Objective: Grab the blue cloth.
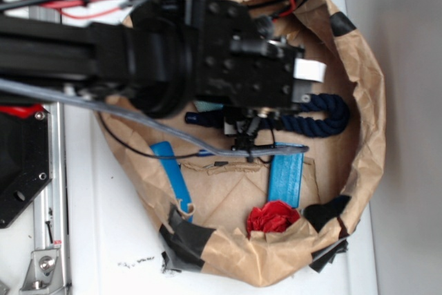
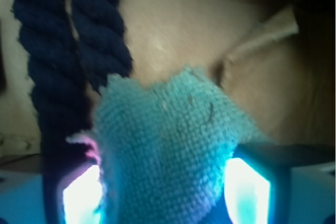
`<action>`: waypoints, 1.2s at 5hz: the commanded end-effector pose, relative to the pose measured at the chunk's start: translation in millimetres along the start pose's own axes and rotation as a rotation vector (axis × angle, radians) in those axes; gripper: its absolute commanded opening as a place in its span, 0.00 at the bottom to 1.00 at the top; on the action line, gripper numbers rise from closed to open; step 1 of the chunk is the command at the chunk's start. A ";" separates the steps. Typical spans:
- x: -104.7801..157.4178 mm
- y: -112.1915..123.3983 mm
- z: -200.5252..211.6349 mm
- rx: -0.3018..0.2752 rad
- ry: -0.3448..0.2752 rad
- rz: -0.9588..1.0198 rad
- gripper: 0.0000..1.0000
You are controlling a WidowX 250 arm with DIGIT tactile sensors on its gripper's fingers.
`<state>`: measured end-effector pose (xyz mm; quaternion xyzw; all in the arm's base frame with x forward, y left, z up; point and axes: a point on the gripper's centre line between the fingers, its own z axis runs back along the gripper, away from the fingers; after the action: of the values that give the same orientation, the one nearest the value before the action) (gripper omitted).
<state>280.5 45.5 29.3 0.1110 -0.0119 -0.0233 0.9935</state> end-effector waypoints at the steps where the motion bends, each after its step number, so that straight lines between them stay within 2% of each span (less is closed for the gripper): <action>1: 8.4 13.6 -9.8 -0.068 -0.009 0.055 0.00; 2: 6.7 10.8 -8.5 -0.157 0.017 0.029 0.00; 4: 3.2 10.4 -3.7 -0.181 0.022 0.016 0.00; 5: 0.6 9.0 9.0 -0.179 -0.001 0.001 0.00; 6: -0.1 -5.4 64.2 -0.160 -0.100 0.121 0.00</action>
<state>266.9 21.0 76.2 0.0278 -0.0379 0.0414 0.9980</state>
